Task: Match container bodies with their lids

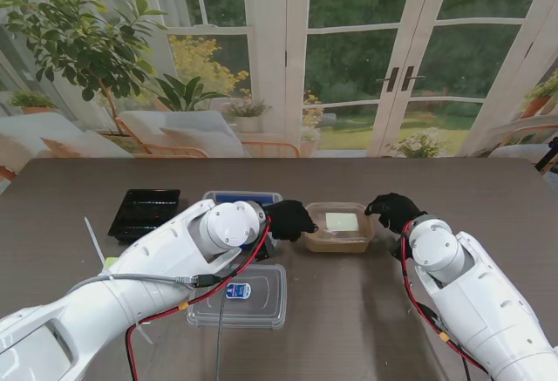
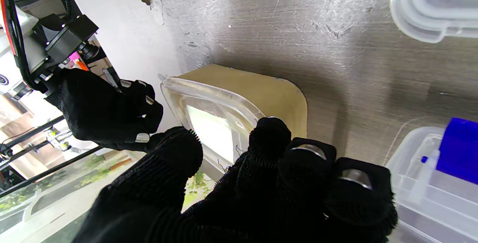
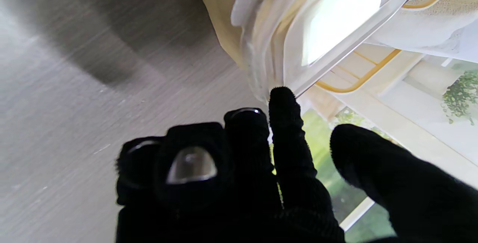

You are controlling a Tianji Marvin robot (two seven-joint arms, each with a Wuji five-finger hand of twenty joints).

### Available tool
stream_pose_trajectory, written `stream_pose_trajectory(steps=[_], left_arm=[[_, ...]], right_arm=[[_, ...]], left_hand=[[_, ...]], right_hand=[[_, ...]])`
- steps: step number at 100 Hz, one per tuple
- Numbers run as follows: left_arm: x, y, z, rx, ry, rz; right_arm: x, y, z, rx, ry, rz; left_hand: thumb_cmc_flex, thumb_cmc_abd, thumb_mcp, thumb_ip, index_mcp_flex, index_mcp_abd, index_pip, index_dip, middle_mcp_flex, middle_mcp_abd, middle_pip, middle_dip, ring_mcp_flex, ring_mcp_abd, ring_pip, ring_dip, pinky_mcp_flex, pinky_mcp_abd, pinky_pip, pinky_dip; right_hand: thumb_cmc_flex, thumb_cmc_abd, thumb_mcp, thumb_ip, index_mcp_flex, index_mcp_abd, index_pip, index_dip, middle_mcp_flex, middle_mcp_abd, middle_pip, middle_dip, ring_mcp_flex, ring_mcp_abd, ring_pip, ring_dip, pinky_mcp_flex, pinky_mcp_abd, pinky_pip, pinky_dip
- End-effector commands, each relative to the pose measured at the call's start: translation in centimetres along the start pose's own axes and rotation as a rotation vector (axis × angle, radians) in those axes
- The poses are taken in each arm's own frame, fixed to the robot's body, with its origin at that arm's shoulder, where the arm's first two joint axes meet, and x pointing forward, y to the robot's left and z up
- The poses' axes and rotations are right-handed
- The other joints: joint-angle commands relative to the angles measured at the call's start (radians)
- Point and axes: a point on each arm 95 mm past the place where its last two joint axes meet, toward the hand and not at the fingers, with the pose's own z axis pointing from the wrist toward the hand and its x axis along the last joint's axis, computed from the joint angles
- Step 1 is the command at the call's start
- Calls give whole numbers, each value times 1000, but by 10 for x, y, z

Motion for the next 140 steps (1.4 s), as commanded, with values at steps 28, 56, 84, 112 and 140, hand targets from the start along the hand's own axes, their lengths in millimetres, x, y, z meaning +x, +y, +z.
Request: stream_pose_trajectory(steps=[28, 56, 84, 112, 140], left_arm=[[-2, 7, -2, -40, -21, -5], [-7, 10, -5, -49, -41, -13], [-14, 16, -6, -62, -68, -33], [-20, 21, -6, -72, -87, -45], [-17, 14, -8, -53, -75, -31]], right_arm=[[-5, -12, -2, 27, -8, 15], [-9, -16, -3, 31, -15, 25], [-12, -20, -5, 36, -20, 30], [-12, -21, -5, 39, -20, 32], [-9, -20, -2, 36, -11, 32]], left_hand=[[3, 45, -29, -29, 7, 13, 4, 7, -9, 41, -4, -9, 5, 42, 1, 5, 10, 3, 20, 9], [5, 48, -36, -28, 2, 19, 2, 7, -11, 42, -6, -11, 5, 43, 0, 6, 9, 4, 19, 10], [7, 53, -44, -28, -4, 26, 0, 6, -14, 43, -8, -12, 1, 44, -2, 6, 6, 5, 17, 12], [13, 55, -55, -27, -8, 31, -1, 5, -15, 46, -8, -13, 0, 48, -4, 8, 4, 7, 15, 14], [12, 56, -59, -26, -8, 28, 0, 5, -16, 46, -8, -13, -1, 47, -4, 9, 3, 7, 13, 15]], right_hand=[[-16, 0, 8, -5, 21, -12, -1, 1, 0, -3, 17, -6, -8, 50, 14, -1, 20, 22, -16, 21], [-16, -1, 9, -6, 24, -11, 0, 1, 1, -1, 17, -6, -8, 52, 14, -1, 20, 22, -17, 21], [-14, -3, 11, -6, 24, -9, 0, 1, 1, -1, 17, -6, -7, 52, 14, -1, 19, 23, -17, 21], [-12, -3, 11, -7, 25, -6, 0, 1, 1, 0, 17, -6, -9, 54, 14, -1, 18, 23, -17, 21], [-13, -2, 10, -8, 24, -7, 2, 2, 0, 0, 17, -6, -9, 54, 13, -1, 18, 23, -17, 21]])
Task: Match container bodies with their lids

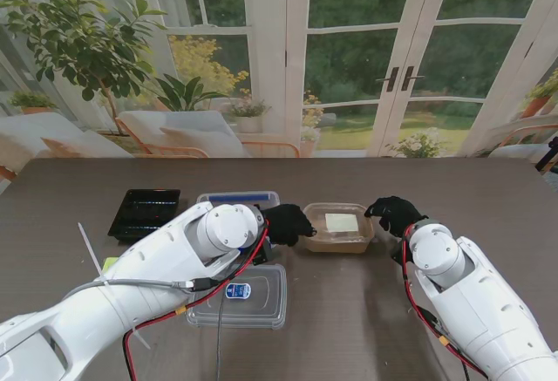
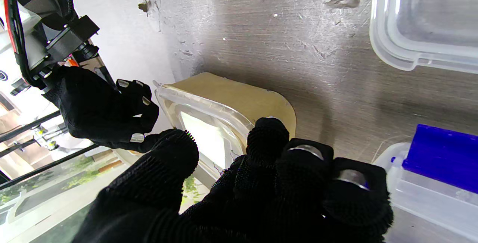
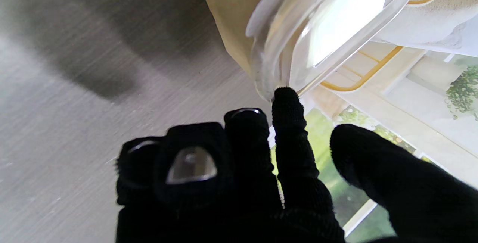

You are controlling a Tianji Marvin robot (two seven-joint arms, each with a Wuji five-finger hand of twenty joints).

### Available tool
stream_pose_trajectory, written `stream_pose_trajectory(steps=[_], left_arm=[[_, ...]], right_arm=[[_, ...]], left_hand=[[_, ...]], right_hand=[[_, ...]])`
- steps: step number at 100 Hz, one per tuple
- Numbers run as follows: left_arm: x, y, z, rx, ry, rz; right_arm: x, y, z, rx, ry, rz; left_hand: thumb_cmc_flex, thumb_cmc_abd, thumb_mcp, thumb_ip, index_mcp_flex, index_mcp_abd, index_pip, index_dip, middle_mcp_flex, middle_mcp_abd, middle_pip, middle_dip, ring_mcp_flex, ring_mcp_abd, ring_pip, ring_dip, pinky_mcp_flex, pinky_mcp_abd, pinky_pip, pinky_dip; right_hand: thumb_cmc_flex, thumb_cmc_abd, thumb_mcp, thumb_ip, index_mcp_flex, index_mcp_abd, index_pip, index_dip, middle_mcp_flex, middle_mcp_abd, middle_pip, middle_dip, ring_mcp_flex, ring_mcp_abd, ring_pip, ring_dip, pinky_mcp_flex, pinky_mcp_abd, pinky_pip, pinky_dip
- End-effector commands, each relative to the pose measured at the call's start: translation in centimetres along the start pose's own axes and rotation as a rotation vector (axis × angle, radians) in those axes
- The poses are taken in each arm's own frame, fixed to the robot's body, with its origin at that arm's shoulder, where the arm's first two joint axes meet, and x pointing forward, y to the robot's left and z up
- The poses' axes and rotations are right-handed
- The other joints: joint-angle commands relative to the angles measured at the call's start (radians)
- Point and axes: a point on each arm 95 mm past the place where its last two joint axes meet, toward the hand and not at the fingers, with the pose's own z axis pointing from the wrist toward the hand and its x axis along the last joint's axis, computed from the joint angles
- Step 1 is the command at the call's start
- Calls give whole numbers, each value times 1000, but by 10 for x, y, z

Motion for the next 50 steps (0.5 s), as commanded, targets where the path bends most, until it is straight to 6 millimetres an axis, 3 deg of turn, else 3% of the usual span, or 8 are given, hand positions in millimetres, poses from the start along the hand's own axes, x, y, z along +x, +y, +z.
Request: stream_pose_trajectory(steps=[1, 50], left_arm=[[-15, 8, 0, -35, -35, -4], [-15, 3, 0, -37, -21, 17]], right_arm=[[-2, -14, 0, 40, -5, 2], [-1, -14, 2, 41, -2, 3]], left_hand=[[12, 43, -24, -26, 23, 45, 38, 13, -15, 44, -6, -2, -1, 43, -3, 9, -7, 20, 13, 15], [10, 42, -26, -25, 32, 37, 40, 14, -15, 42, -6, -2, -1, 43, -4, 9, -8, 20, 11, 17]], right_hand=[[-13, -2, 10, -8, 28, 22, 10, 10, 0, 0, 17, -6, -9, 54, 14, -1, 18, 22, -17, 21], [-12, -2, 7, -9, 26, 23, 10, 10, 0, 1, 17, -6, -9, 54, 14, -1, 17, 22, -18, 21]])
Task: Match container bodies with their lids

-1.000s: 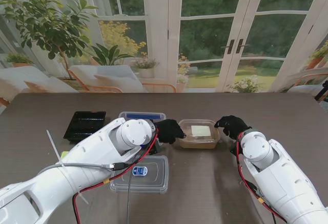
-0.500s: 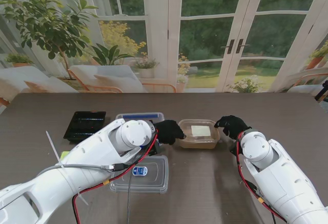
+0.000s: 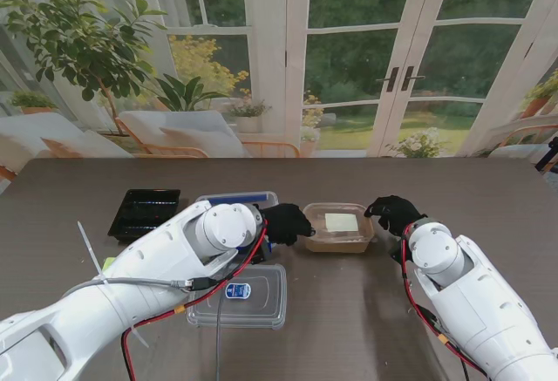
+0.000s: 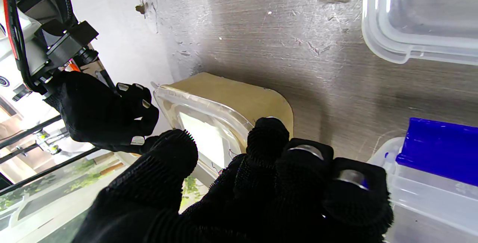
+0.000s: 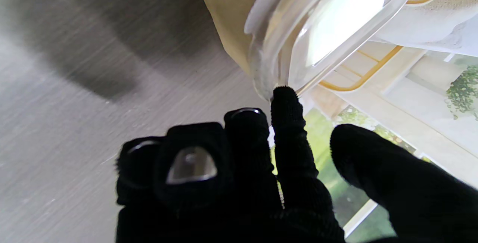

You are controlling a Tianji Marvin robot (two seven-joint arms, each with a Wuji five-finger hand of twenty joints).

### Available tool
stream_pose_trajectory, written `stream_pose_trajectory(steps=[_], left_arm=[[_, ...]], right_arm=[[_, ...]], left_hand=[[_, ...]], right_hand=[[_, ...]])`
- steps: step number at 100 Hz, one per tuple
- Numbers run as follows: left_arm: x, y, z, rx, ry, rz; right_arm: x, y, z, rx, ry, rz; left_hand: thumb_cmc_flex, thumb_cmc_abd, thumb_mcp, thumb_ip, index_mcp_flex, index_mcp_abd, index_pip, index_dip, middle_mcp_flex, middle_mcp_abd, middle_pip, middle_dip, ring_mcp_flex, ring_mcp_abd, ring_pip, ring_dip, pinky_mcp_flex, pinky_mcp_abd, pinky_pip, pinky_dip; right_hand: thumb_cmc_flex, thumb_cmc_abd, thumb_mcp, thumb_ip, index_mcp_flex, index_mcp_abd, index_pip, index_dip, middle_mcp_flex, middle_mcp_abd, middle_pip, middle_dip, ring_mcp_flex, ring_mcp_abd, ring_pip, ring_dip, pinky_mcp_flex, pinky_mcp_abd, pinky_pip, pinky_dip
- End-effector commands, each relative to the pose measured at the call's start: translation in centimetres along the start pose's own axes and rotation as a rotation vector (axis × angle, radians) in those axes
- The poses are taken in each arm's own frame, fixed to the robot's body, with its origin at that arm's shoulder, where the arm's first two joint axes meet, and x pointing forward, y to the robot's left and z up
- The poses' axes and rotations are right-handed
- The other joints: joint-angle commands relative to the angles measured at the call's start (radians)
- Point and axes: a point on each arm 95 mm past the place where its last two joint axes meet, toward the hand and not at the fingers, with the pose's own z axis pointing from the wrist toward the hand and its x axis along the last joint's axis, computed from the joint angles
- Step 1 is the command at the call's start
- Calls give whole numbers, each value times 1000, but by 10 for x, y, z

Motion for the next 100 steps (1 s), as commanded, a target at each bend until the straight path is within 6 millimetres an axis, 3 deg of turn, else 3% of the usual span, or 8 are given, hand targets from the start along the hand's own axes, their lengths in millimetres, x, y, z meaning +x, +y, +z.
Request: stream_pose_trajectory(steps=[1, 100], left_arm=[[-13, 6, 0, -33, -29, -1], [5, -23, -1, -19, 6, 137]], right_arm=[[-2, -14, 0, 40, -4, 3], [-5, -11, 2, 33, -7, 14]], left_hand=[[9, 42, -18, -25, 32, 55, 40, 14, -15, 42, -5, -2, -1, 43, -4, 9, -8, 21, 11, 17], [-32, 30, 8, -24, 87, 23, 59, 22, -4, 30, 2, -1, 22, 21, 9, 2, 15, 5, 31, 7]], right_hand=[[-12, -2, 7, -9, 26, 15, -18, 0, 0, 1, 17, -6, -9, 54, 14, -1, 17, 22, -18, 21], [-10, 0, 4, -10, 23, 15, -20, 0, 1, 3, 18, -6, -12, 57, 12, -1, 13, 23, -21, 21]])
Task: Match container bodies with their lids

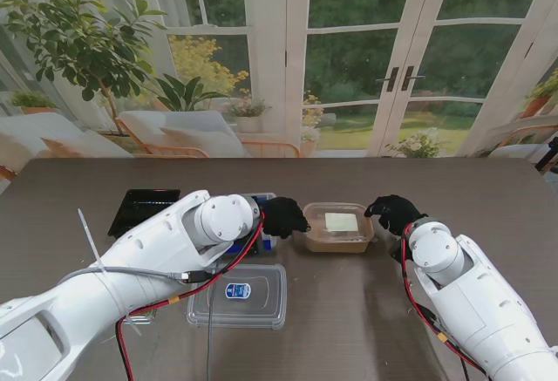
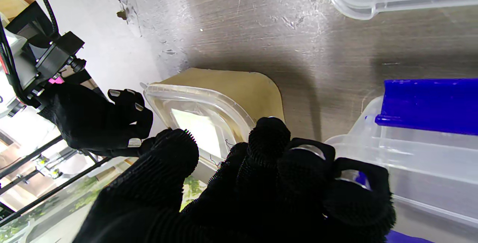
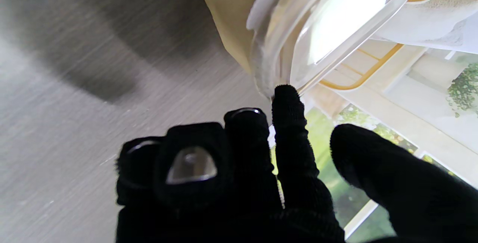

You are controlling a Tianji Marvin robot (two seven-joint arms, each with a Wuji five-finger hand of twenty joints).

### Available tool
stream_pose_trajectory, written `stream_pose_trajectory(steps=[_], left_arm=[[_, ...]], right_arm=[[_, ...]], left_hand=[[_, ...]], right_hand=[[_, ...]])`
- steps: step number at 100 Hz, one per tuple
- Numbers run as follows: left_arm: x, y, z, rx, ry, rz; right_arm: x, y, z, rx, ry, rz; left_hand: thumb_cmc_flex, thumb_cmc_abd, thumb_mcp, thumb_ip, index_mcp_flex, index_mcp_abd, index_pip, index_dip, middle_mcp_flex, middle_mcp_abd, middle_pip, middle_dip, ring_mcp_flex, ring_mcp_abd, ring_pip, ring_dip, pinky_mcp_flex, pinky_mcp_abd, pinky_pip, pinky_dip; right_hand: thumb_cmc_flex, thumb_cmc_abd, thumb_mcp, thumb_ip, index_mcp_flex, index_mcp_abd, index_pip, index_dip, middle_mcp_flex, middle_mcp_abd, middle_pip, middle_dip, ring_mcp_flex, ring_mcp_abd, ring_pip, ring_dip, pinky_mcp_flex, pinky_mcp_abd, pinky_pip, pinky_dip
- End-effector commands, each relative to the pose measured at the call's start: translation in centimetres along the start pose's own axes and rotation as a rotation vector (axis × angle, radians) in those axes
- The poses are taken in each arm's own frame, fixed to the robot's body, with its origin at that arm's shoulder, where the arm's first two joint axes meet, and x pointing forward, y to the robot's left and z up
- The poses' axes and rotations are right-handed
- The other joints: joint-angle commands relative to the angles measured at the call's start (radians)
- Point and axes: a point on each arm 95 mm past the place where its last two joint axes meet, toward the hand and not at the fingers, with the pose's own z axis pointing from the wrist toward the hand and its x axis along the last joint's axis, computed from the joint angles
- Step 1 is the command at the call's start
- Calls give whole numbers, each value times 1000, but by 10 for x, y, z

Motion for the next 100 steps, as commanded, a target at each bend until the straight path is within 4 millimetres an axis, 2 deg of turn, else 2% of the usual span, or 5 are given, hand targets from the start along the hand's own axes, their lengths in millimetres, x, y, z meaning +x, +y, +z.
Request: stream_pose_trajectory(steps=[1, 37, 100], left_arm=[[3, -5, 0, -10, 2, 14], [10, -19, 8, 21, 26, 31], [14, -18, 21, -5, 37, 52]], right_arm=[[-4, -11, -1, 34, -6, 6], [-5, -10, 1, 36, 2, 9], [-6, -11, 0, 38, 5, 11]], left_hand=[[-31, 29, 8, -23, 18, 61, 20, 10, -3, 30, 2, -1, 21, 20, 10, 2, 21, -2, 32, 6], [-41, 25, 23, -25, 16, 56, 18, 10, -2, 29, 3, -1, 25, 17, 12, -1, 26, -6, 38, -3], [-48, 25, 34, -26, 17, 57, 19, 11, -2, 29, 3, 0, 29, 15, 19, -2, 32, -7, 47, -11]], right_hand=[[-10, -1, 4, -10, 11, 19, -31, -2, 1, 3, 18, -6, -12, 58, 13, -1, 13, 23, -20, 21], [-10, 0, 3, -11, 12, 19, -31, -2, 2, 2, 18, -6, -11, 59, 12, -1, 13, 23, -21, 22], [-9, 0, 3, -11, 12, 19, -32, -2, 2, 3, 18, -5, -11, 60, 12, 0, 11, 23, -22, 22]])
